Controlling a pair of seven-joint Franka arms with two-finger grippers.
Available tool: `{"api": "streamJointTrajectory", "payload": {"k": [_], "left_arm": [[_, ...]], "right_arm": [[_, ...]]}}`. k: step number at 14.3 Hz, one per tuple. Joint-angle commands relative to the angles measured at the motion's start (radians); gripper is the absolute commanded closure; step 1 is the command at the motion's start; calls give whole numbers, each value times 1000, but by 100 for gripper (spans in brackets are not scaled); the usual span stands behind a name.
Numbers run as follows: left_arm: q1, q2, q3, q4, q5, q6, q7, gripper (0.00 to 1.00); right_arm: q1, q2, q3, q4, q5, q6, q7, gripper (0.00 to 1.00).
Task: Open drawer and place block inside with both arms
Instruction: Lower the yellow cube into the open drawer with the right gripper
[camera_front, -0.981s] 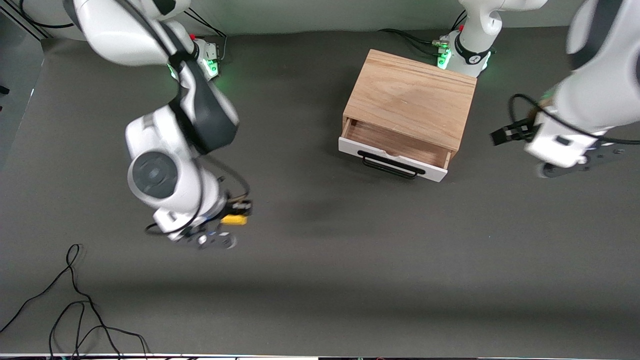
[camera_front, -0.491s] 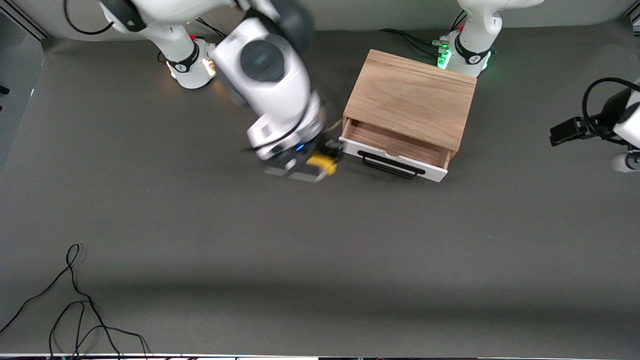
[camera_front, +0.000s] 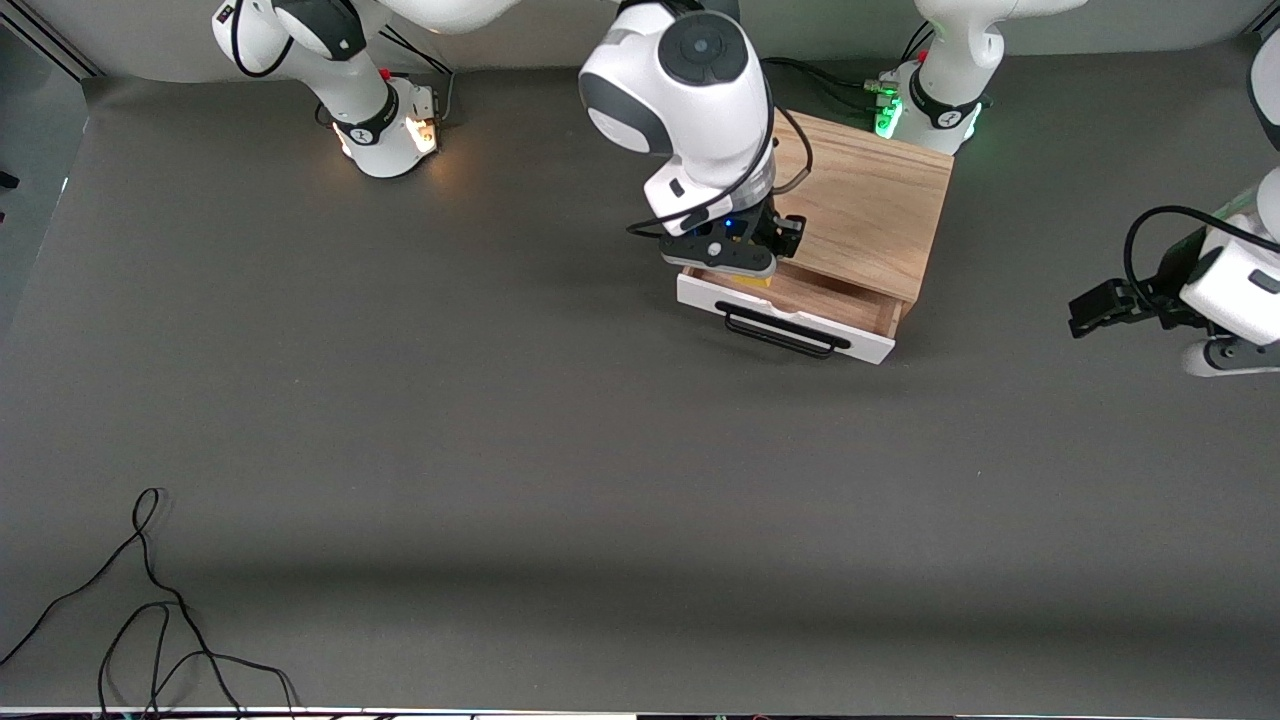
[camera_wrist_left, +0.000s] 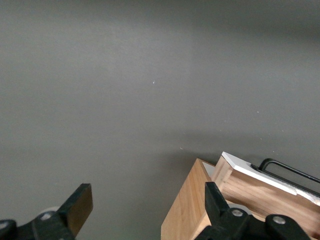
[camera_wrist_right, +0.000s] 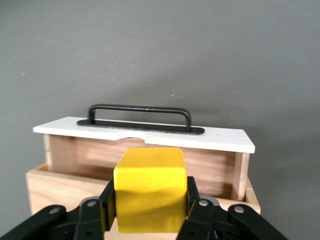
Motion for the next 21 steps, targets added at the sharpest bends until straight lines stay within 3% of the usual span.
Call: {"api": "streamJointTrajectory", "payload": {"k": [1, 9, 21], "left_arm": [[18, -54, 0, -56, -37, 10, 21, 0], [20, -52, 5, -56, -37, -15, 21, 0], [18, -51, 5, -53, -37, -15, 23, 0]], "right_arm": [[1, 6, -2, -29, -36, 8, 17, 100], [61, 46, -2, -51, -40, 6, 46, 100], [61, 95, -7, -52, -75, 8, 44, 100]]}}
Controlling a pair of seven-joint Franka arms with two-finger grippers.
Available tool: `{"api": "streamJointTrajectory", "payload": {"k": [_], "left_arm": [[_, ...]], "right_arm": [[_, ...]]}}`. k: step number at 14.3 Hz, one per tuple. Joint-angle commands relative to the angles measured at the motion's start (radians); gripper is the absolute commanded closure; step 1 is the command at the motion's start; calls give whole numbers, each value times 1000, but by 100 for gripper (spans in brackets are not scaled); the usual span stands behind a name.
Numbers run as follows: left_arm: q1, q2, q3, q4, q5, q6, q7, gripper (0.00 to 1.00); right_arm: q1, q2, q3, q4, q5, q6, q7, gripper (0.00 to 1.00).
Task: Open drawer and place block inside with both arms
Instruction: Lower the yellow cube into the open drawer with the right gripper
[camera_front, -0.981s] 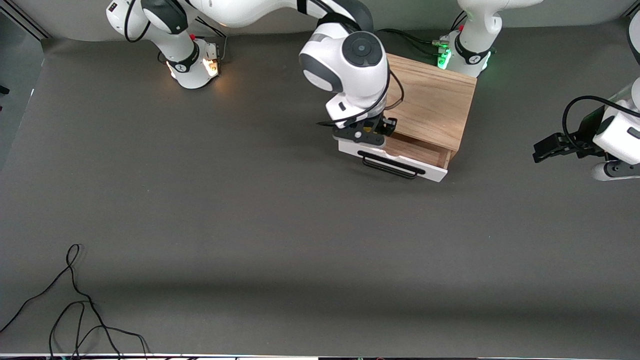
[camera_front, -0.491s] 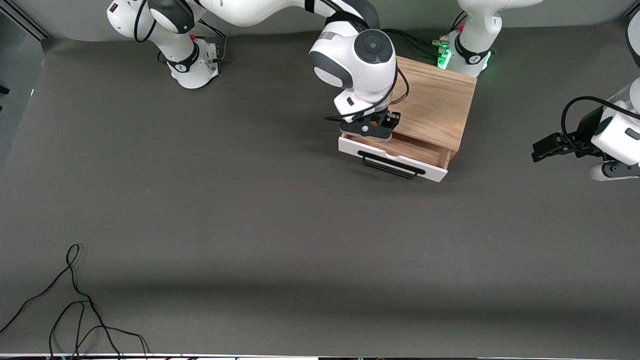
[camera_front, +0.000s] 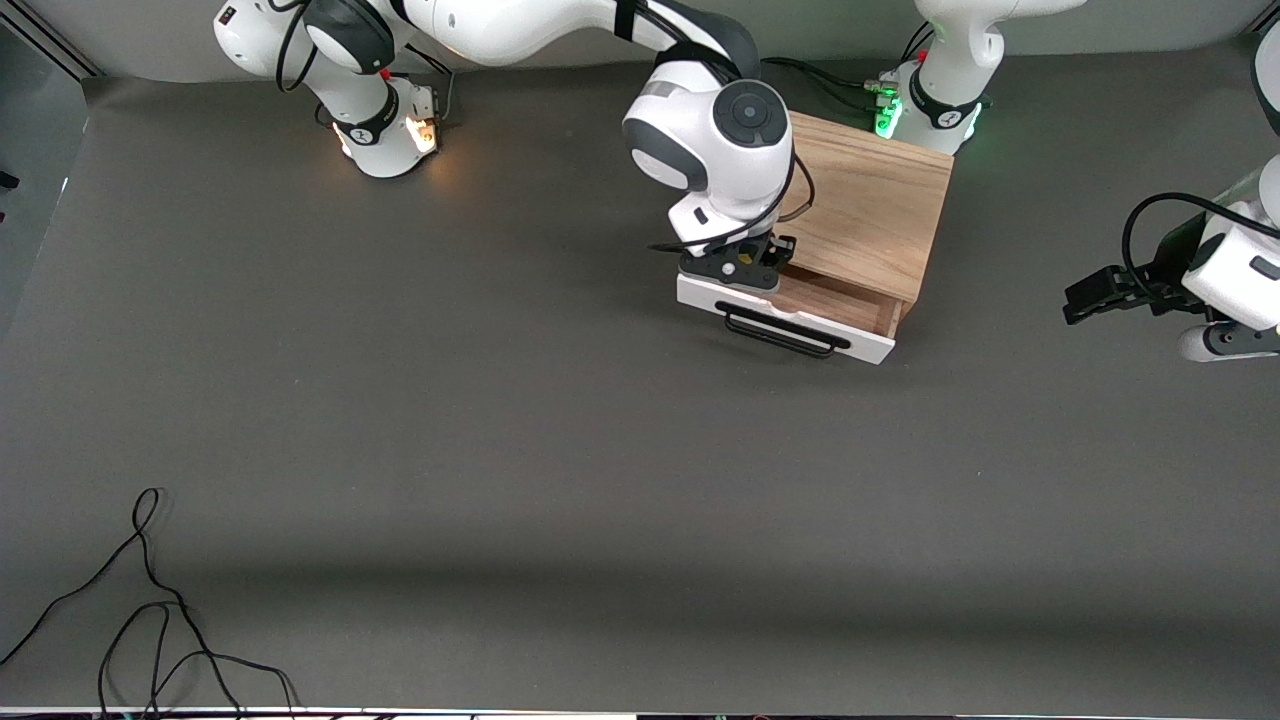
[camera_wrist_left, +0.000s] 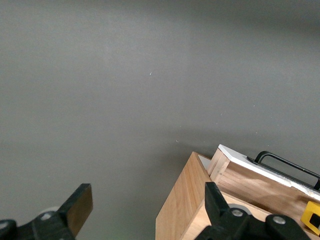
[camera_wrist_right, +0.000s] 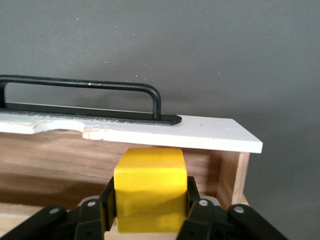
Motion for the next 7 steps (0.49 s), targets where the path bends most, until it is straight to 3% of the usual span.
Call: {"api": "streamJointTrajectory", "payload": {"k": [1, 7], "left_arm": [[7, -30, 0, -22, -13, -8, 22, 0], [7, -30, 0, -21, -13, -10, 22, 0]], "right_arm": [[7, 19, -3, 9, -40, 11, 28, 100], [8, 45, -3, 10, -42, 51, 32, 100]]}}
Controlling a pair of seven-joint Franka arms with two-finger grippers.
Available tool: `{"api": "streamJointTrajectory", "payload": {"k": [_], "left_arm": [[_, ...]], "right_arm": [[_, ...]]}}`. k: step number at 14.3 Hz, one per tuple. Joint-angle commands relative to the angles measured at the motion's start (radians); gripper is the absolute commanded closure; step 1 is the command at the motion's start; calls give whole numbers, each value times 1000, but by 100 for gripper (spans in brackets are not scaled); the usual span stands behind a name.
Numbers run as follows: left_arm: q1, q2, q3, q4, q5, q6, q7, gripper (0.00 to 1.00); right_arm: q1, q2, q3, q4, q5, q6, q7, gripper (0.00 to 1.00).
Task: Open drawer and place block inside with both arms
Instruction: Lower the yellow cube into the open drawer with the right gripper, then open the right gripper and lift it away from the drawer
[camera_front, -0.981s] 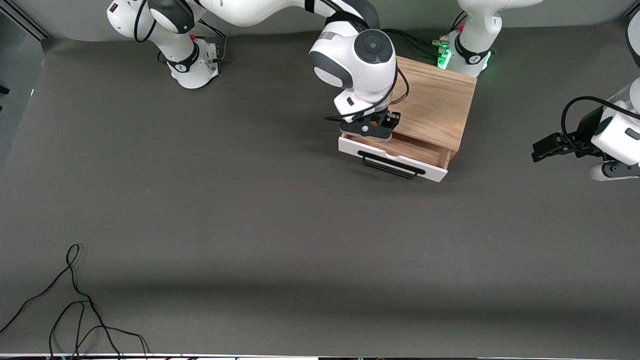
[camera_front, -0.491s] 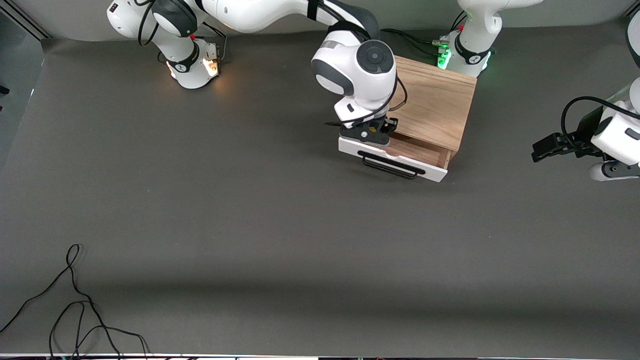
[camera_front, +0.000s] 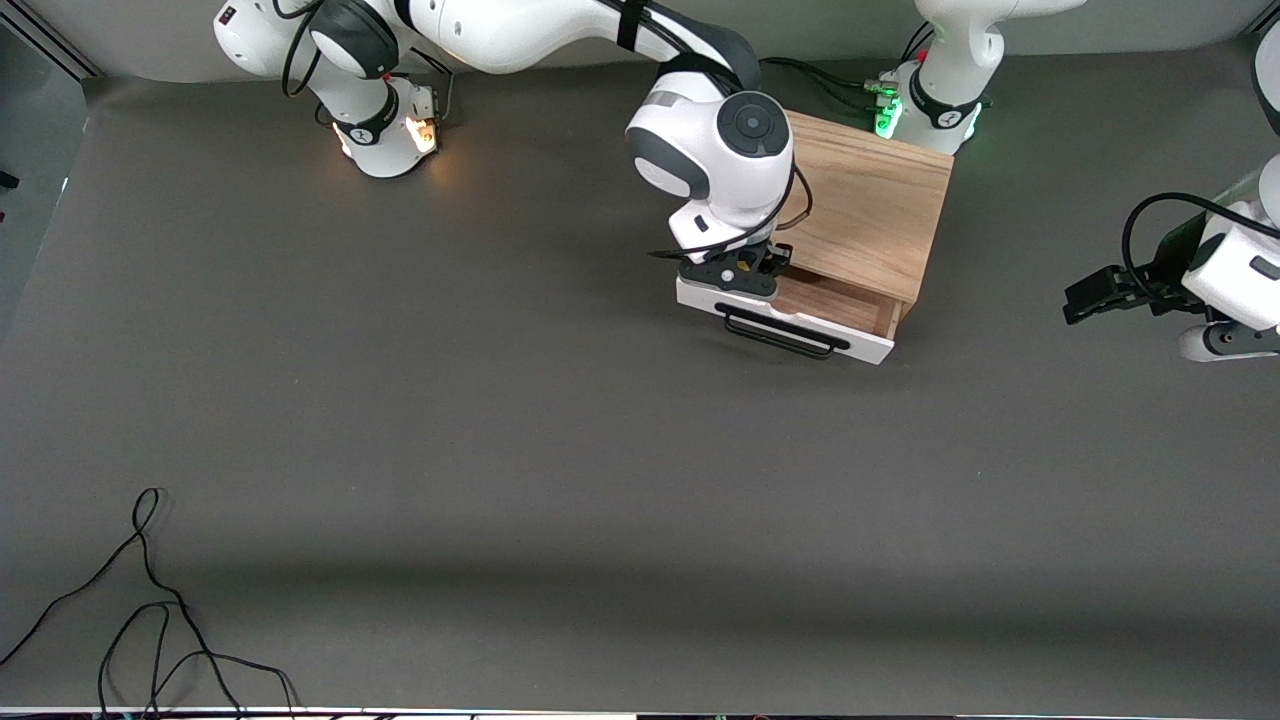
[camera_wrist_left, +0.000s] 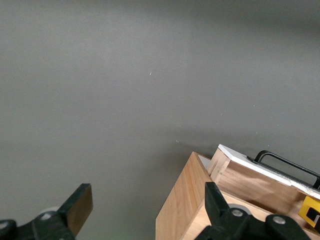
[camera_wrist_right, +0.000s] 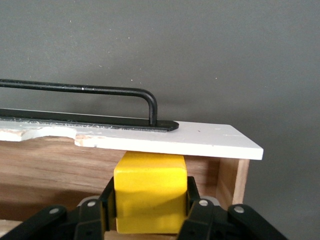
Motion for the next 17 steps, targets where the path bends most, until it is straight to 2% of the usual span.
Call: {"api": "streamJointTrajectory", "payload": {"k": [1, 2, 3, 4, 5, 7, 12, 15, 17], "left_arm": [[7, -30, 0, -22, -13, -10, 22, 0], [9, -30, 0, -22, -13, -11, 22, 0], [9, -28, 2, -21, -12, -11, 22, 0], [7, -28, 0, -19, -11, -10, 22, 0], [7, -28, 0, -18, -10, -10, 22, 0], [7, -28, 0, -18, -10, -11, 21, 0], [7, -20, 0, -2, -4, -11, 22, 0], [7, -19, 0, 4, -4, -11, 22, 0], [7, -14, 0, 24, -4, -11, 22, 0]], "right_arm": [[8, 34, -3, 9, -25, 44, 28, 98], [11, 34, -5, 9, -25, 44, 29, 87], [24, 34, -5, 10, -28, 44, 29, 81], [25, 34, -5, 10, -47, 43, 29, 60], [25, 34, -5, 10, -74, 43, 28, 1], [42, 34, -3, 10, -128, 43, 26, 0], [35, 5, -3, 25, -124, -3, 20, 0], [19, -70, -10, 24, -127, -67, 11, 0], [-37, -135, -10, 9, -125, -93, -17, 0]]}}
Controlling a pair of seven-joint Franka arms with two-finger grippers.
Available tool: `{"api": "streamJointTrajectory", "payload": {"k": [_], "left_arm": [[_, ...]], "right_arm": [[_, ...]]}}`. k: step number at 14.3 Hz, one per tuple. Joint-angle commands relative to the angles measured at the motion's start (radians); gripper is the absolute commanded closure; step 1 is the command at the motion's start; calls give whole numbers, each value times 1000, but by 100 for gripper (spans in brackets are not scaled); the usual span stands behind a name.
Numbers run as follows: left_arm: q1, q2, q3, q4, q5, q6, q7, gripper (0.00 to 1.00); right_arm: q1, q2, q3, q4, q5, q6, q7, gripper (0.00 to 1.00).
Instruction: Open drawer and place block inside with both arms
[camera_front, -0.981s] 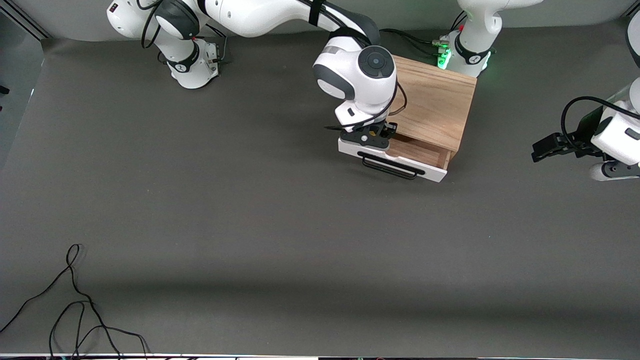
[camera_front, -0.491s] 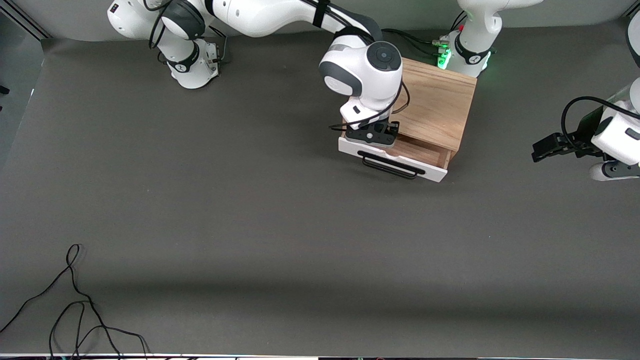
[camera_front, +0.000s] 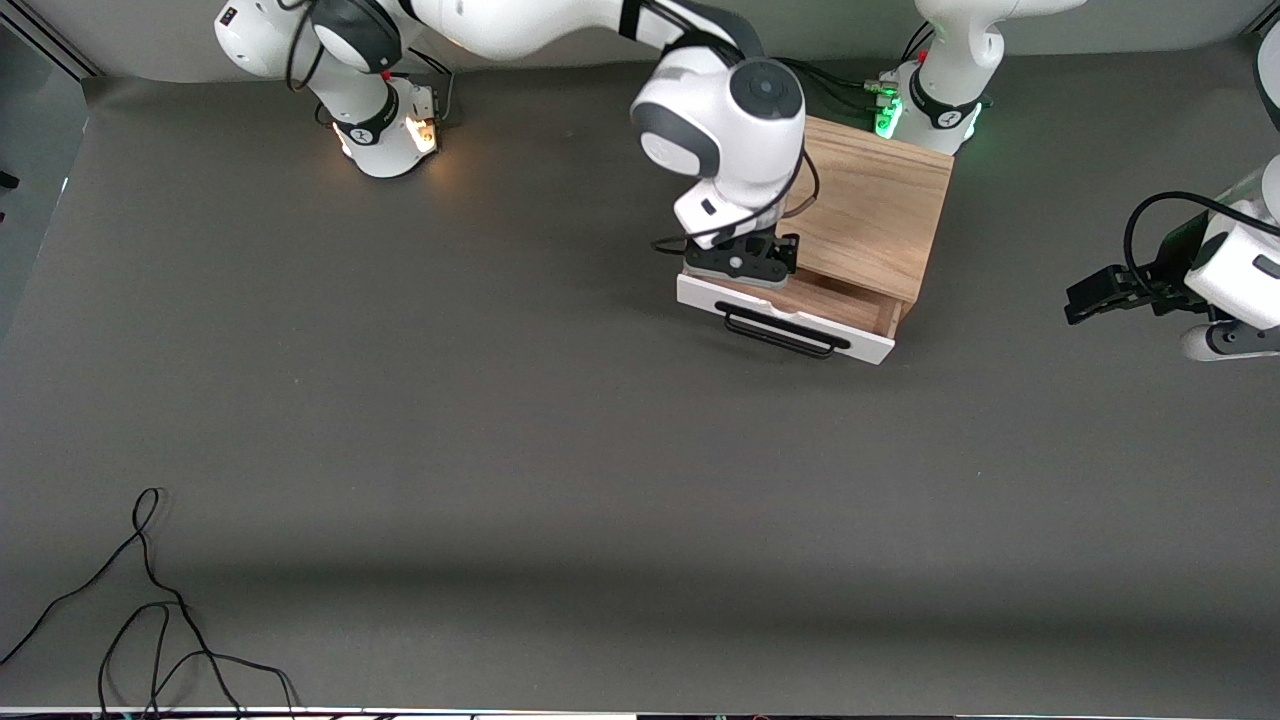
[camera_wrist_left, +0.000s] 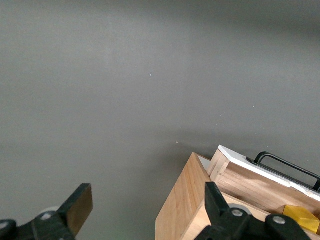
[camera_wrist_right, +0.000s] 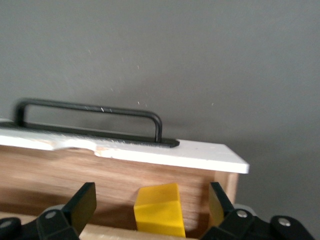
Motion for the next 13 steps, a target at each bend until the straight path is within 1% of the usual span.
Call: {"api": "streamJointTrajectory", "payload": {"k": [1, 3, 5, 6, 9, 11, 13], "left_arm": [[7, -12, 0, 21, -4, -11, 22, 0], [7, -14, 1, 44, -4, -13, 22, 0], [5, -11, 1, 70, 1, -30, 14, 0], [6, -11, 1, 73, 1, -37, 16, 0], [11, -8, 1, 76, 2, -54, 37, 0], [11, -6, 0, 71, 2, -56, 45, 0], [10, -6, 0, 65, 2, -39, 43, 0]], "right_arm": [[-83, -115, 5, -31, -15, -90, -65, 0], [-158, -173, 5, -37, -11, -142, -183, 0], [-244, -233, 6, -86, 1, -144, -269, 0], [-286, -259, 6, -112, 24, -144, -322, 0], [-454, -357, 5, -216, 119, -144, -529, 0], [-565, -422, 3, -287, 136, -142, -669, 0], [-677, -495, 2, -354, 187, -138, -795, 0]]}}
